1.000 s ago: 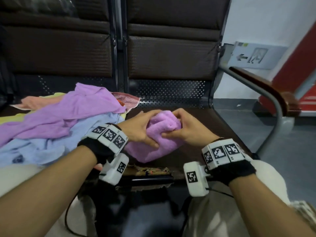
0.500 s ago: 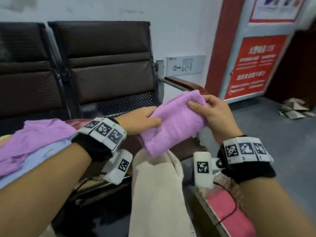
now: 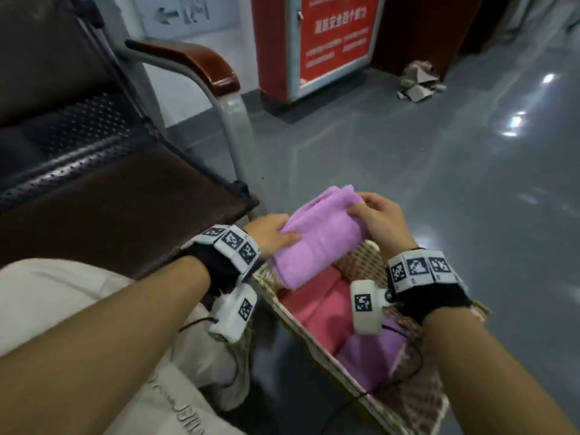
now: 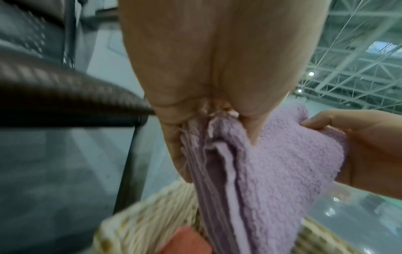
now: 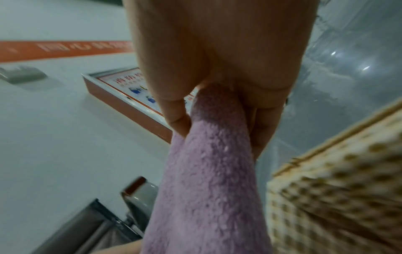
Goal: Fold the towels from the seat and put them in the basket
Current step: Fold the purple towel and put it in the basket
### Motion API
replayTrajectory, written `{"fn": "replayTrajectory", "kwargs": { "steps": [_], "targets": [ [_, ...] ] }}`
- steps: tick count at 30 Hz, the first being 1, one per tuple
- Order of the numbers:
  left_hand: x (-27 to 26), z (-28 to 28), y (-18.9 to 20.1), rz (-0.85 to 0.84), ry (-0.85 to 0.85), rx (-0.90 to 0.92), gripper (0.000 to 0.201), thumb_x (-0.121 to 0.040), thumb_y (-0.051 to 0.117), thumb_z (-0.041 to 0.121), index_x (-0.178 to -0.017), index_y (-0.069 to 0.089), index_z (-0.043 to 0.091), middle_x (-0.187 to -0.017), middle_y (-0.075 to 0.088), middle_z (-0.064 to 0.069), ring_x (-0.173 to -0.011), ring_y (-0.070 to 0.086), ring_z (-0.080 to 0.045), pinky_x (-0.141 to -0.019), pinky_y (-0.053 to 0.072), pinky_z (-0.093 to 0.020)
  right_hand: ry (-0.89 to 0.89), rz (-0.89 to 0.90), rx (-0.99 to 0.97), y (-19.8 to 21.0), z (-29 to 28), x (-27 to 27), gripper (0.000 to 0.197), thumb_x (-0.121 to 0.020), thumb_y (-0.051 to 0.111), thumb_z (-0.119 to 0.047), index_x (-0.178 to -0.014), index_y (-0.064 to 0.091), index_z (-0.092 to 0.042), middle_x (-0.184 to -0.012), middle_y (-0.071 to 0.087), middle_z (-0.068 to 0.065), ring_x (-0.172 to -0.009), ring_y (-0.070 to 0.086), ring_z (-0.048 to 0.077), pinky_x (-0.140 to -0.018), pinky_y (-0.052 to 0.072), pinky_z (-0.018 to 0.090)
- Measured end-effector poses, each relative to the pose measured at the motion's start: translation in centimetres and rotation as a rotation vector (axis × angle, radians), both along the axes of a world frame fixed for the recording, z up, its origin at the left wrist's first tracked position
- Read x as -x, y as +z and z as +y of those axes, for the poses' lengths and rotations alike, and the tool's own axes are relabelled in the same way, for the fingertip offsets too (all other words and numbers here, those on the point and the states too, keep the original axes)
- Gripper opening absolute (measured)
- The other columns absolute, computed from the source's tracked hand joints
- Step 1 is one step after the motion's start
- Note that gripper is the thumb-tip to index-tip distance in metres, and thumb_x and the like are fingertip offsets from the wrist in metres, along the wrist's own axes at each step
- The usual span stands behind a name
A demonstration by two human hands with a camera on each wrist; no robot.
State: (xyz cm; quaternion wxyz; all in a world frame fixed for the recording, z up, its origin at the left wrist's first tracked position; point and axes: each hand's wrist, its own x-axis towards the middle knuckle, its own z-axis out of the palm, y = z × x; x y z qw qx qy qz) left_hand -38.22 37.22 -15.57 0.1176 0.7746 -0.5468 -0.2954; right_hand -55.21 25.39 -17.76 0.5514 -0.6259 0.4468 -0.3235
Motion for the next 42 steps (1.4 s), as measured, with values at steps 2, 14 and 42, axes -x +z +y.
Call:
{"fn": "replayTrajectory", "kwargs": {
  "steps": [2,14,42],
  "targets": [
    [1.1,-1.1,-3.7,0.016,-0.023,-0.091,0.027,-0.091,0.055,0.024,-0.108,0.056,0.003,-0.115,0.062,-0.018,-0.104,0.059,-0.029,-0.085,0.045,-0.034,0.031,0.104,-0.018,-3.2,-0.7,1.1,0.019,-0.083,0.063,-0.005,-0.101,0.069,-0.002,-0.088,0.068,0.007,-0.078,0.058,0.011,-0.070,0.047,0.017],
    [-0.1,-2.5,-13.2,0.003,0.000,-0.339,0.026,-0.089,0.051,0.017,-0.112,0.057,0.007,-0.117,0.062,-0.015,-0.107,0.058,-0.030,-0.087,0.045,-0.032,0.106,0.508,-0.167,-17.2,-2.2,-1.8,0.032,-0.086,0.065,-0.016,-0.115,0.064,-0.003,-0.110,0.068,0.014,-0.099,0.062,0.022,-0.085,0.046,0.027],
    [-21.7,29.2,16.0,-0.126,0.651,0.348,0.010,-0.090,0.055,0.023,-0.090,0.063,0.029,-0.082,0.066,0.013,-0.081,0.064,-0.007,-0.065,0.045,-0.022,1.036,0.592,1.067,19.2,21.3,-33.0,0.015,-0.089,0.059,-0.024,-0.100,0.070,-0.021,-0.104,0.070,0.000,-0.096,0.062,0.017,-0.078,0.039,0.021]
  ]
}}
